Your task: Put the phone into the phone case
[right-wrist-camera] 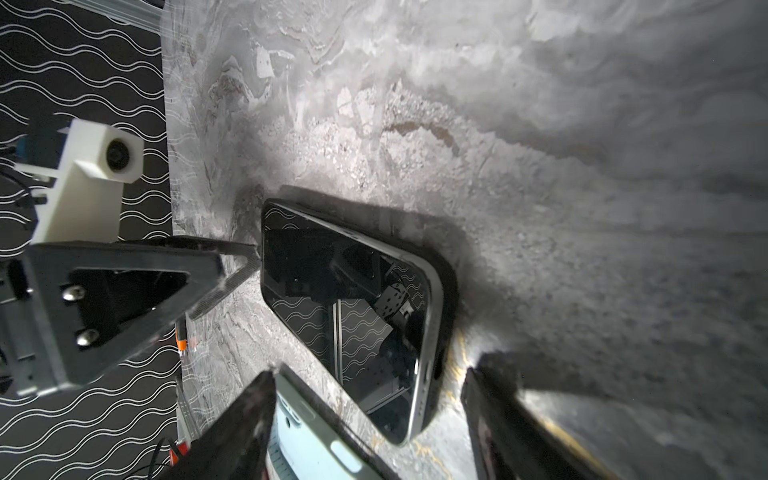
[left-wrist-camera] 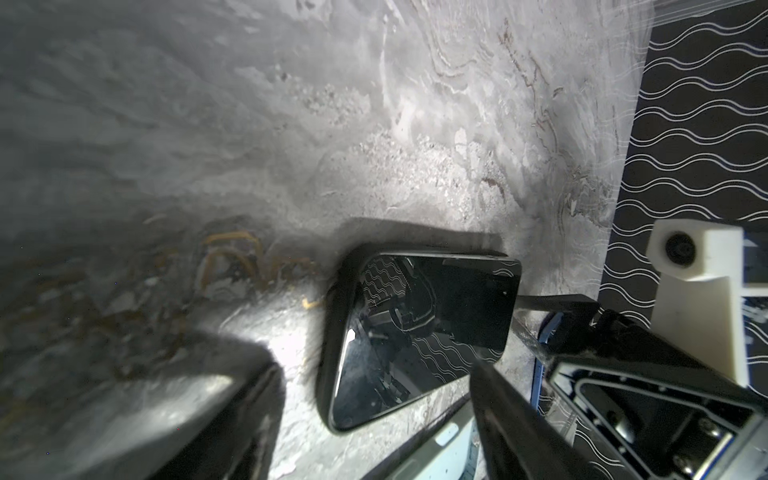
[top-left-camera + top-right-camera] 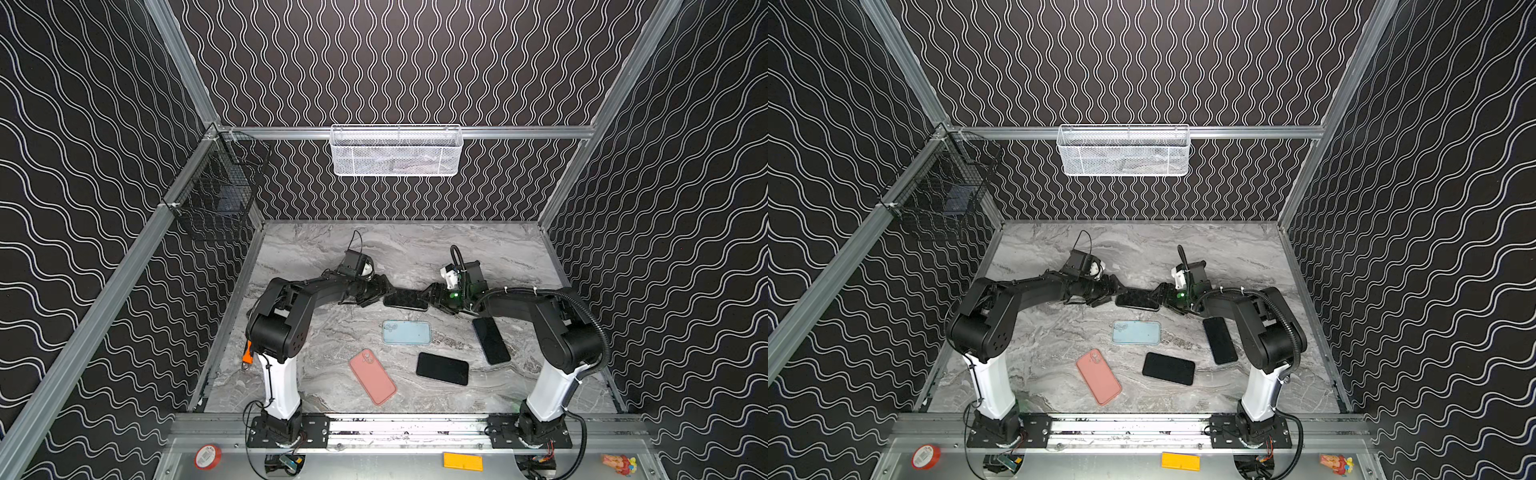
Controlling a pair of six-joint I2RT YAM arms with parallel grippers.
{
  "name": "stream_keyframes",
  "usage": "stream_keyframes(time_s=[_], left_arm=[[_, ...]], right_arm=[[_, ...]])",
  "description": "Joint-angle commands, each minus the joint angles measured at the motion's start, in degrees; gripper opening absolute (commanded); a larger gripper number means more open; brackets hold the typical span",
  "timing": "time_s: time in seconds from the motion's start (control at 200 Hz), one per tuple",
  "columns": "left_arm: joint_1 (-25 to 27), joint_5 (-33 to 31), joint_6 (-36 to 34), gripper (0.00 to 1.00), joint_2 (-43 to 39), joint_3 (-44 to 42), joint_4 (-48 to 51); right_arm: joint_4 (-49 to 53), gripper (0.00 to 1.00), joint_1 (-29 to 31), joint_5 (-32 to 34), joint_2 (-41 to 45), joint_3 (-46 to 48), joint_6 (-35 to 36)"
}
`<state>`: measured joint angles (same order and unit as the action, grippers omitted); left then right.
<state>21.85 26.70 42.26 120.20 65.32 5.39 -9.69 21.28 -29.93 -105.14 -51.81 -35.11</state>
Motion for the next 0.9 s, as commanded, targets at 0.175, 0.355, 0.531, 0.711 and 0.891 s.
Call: stream_keyframes(time_s=[0.175, 0.355, 0.531, 0.711, 0.891], left_arm=[[-0.49, 0.44, -0.95, 0.85, 4.37, 1.24, 7.01], [-0.57, 2.36, -1.95, 0.88, 6.04, 1.86, 6.92], [-0.32, 6.16, -1.31, 0.88, 6.97, 1.26, 4.32], [-0.14, 7.92, 0.08, 0.84, 4.77, -0.51, 0.14], [-0.15, 7.47, 0.66, 0.76, 1.92, -1.34, -0.53]], right_arm=[[-0.41, 0.75, 0.00, -2.68, -2.58, -1.05, -1.57], [-2.38, 0.75, 0.08, -4.23, -3.23, -0.75, -2.89], [-3.54, 0.75, 0.17, -4.52, -5.78, -0.14, -3.38], [-4.60, 0.75, 0.17, -4.19, -6.65, 1.04, -3.69], [-5.37, 0.75, 0.08, -3.64, -6.72, 2.05, -3.85]])
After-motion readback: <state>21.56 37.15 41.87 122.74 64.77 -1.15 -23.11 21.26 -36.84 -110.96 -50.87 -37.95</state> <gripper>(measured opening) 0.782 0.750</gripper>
